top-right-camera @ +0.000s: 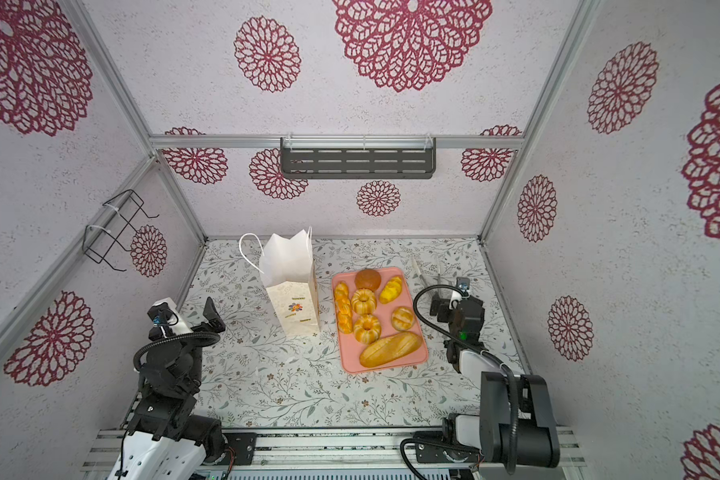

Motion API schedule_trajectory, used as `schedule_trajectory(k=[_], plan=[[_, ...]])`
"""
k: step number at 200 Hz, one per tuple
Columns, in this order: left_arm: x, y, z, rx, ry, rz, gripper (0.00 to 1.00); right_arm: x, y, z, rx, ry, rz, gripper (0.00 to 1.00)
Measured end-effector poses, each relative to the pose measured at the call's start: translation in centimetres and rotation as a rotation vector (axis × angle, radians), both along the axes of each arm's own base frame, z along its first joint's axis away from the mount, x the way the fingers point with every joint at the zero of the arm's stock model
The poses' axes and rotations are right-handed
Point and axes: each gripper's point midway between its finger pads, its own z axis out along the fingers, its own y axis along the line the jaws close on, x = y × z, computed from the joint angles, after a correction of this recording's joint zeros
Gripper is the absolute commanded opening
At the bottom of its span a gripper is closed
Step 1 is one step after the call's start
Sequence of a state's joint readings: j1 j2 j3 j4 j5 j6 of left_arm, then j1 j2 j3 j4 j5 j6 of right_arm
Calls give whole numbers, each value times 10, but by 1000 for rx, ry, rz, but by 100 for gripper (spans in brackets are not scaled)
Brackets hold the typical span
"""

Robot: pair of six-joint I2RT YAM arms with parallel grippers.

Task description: Take the fake bread out of the paper bag

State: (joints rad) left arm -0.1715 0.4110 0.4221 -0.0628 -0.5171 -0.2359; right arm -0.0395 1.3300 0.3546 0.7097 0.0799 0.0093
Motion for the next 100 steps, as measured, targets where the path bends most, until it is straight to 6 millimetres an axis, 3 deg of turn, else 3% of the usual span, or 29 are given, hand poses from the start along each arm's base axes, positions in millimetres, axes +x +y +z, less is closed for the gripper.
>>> schedule_trajectory(k=[20,46,65,100], plan=[[-1,4,-1,-7,-18,20,97,-11,2,-29,2,51,4,99],[1,7,-23,-21,11,38,97,-6,7,-26,5,-48,26,99],[4,9,-45,-35,51,55,97,-16,6,-41,4,-36,7,99],[18,19,-77,-52,123,115,97,-14,5,-26,0,-111,-1,99]])
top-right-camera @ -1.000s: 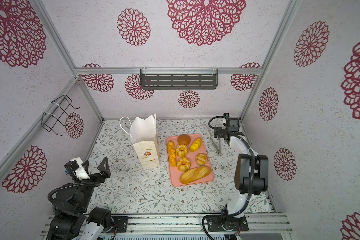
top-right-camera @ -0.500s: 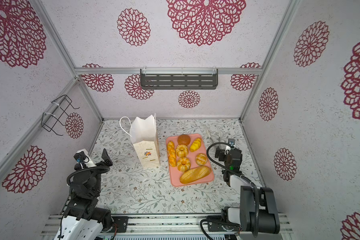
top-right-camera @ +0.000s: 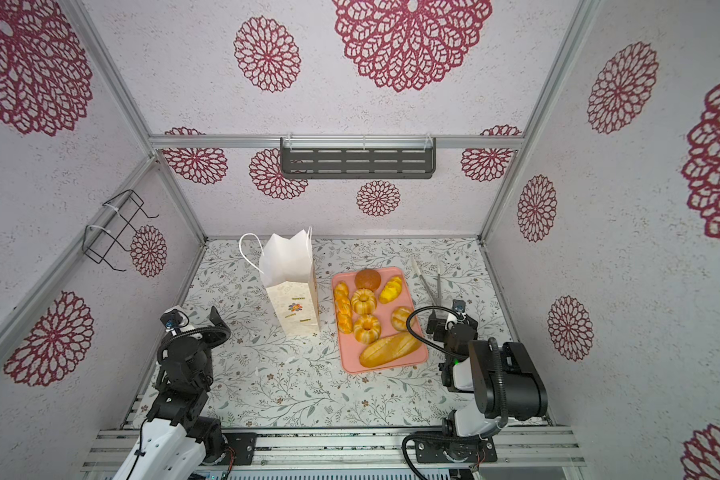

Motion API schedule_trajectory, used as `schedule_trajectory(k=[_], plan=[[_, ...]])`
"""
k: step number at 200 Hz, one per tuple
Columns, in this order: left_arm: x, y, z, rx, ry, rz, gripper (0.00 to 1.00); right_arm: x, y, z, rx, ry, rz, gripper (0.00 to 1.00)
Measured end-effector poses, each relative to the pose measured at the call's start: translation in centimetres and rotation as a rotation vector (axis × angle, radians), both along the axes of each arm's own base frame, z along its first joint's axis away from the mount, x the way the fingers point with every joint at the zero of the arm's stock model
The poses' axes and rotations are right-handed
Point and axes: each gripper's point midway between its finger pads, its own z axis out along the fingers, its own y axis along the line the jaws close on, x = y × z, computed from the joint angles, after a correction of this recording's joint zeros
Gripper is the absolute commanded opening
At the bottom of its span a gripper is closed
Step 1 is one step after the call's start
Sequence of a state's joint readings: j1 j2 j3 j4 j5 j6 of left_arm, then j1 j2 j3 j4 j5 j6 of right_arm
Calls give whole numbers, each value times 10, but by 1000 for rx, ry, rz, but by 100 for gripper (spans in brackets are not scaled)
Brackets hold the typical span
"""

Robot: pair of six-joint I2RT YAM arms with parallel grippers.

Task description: Take the fake bread out of the paper bag

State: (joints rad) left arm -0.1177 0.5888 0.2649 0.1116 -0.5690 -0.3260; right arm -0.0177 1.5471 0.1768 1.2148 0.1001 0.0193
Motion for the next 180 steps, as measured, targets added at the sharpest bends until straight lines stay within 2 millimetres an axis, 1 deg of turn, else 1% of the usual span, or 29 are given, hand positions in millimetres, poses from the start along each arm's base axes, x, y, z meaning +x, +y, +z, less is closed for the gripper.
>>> schedule_trajectory(k=[44,59,80,88,102,111,117,121,131,135,180], plan=[[34,20,-41,-2,114,42,97,16,10,16,10,-43,61,99],[46,26,-55,-2,140,38,97,17,12,17,14,-43,74,99],[61,35,-82,-12,200,29,97,17,14,16,16,-39,82,99],[67,37,-87,-10,221,18,97,16,14,15,17,-36,83,99],[85,36,-85,12,215,-17,97,16,14,15,18,-34,86,99],[100,32,-81,33,169,-55,97,16,15,14,19,-34,90,99],[107,29,-83,48,158,-74,98,16,15,14,19,-33,92,99],[110,27,-88,54,168,-88,97,16,15,14,20,-33,92,99],[112,22,-100,59,215,-115,97,16,15,14,20,-31,93,99],[112,21,-101,62,219,-121,97,16,16,14,20,-31,94,99],[119,17,-86,100,170,-138,97,16,16,13,21,-28,96,99]])
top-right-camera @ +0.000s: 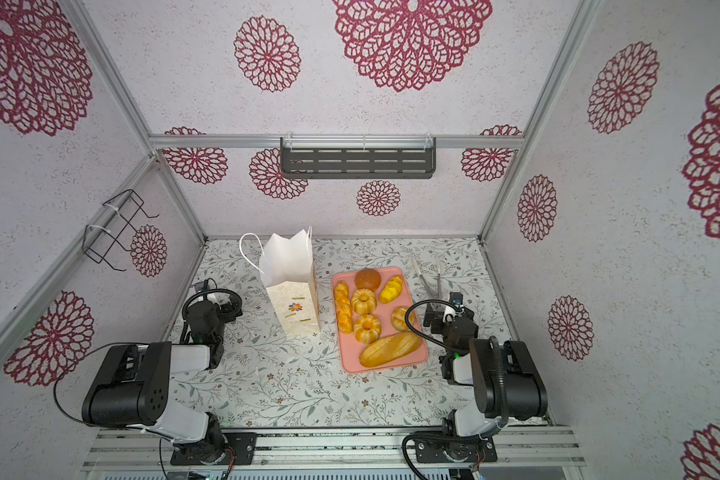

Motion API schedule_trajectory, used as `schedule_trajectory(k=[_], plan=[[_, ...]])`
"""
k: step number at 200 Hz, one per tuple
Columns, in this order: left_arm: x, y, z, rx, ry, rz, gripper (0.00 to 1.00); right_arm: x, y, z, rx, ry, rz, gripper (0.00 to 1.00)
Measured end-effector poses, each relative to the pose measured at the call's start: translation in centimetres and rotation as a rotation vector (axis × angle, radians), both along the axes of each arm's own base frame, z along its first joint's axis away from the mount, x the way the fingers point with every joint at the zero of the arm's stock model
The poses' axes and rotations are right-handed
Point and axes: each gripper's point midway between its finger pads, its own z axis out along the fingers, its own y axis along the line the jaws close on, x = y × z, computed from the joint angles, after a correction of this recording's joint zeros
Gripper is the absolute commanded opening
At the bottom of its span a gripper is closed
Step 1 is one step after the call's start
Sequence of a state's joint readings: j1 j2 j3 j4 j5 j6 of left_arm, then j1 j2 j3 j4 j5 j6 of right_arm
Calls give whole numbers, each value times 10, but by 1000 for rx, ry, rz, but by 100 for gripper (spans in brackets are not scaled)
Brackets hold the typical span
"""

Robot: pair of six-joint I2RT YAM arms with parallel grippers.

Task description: Take the fake bread out of the paper bag

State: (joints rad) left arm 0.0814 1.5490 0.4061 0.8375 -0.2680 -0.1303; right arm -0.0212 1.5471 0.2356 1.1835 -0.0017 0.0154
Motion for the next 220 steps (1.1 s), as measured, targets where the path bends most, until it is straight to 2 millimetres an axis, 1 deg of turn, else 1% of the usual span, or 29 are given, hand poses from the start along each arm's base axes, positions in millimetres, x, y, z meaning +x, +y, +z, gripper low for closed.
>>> schedule_trajectory(k=[56,191,220], plan=[[1,-3,3,16,-7,0,97,0,0,0,0,0,0,99],[0,0,4,24,-9,13,97,0,0,0,0,0,0,99],[0,0,4,24,-9,13,97,-1,0,-3,-3,11,0,99]])
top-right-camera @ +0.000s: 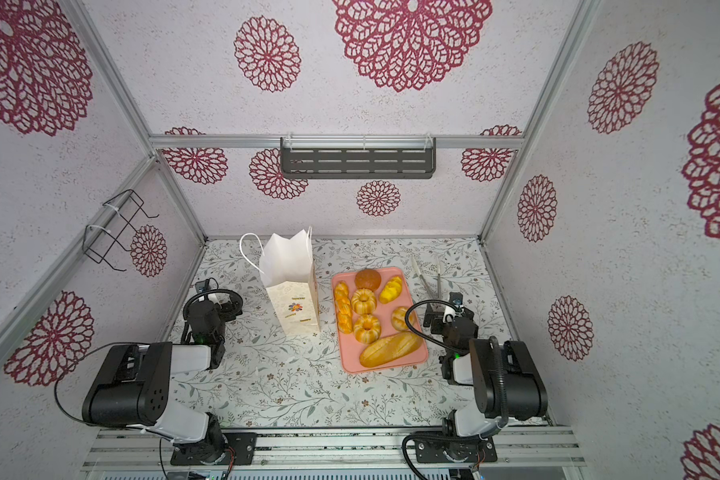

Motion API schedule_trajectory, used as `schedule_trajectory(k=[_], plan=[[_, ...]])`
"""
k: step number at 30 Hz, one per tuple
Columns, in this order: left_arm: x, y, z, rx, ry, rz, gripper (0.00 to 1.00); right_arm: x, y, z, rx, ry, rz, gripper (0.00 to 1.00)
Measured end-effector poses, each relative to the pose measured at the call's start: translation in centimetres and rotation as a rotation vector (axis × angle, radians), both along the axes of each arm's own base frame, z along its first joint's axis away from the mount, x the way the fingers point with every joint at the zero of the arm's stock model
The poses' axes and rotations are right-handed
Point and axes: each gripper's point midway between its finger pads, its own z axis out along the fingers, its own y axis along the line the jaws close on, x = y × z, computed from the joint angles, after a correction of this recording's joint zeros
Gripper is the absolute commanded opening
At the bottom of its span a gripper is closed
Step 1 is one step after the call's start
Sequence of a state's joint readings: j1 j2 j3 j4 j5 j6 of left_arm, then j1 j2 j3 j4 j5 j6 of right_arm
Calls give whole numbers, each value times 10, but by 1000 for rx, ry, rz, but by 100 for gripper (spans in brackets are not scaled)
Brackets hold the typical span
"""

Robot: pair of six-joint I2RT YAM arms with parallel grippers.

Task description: Take the fake bread out of the paper bag

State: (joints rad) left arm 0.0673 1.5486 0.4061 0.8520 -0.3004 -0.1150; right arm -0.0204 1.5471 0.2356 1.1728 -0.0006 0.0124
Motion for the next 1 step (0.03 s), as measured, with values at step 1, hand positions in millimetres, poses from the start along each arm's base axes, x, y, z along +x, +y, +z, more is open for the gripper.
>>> schedule_trajectory(k=[1], plan=[[0,0,0,0,0,0,97,0,0,0,-2,0,1,99]])
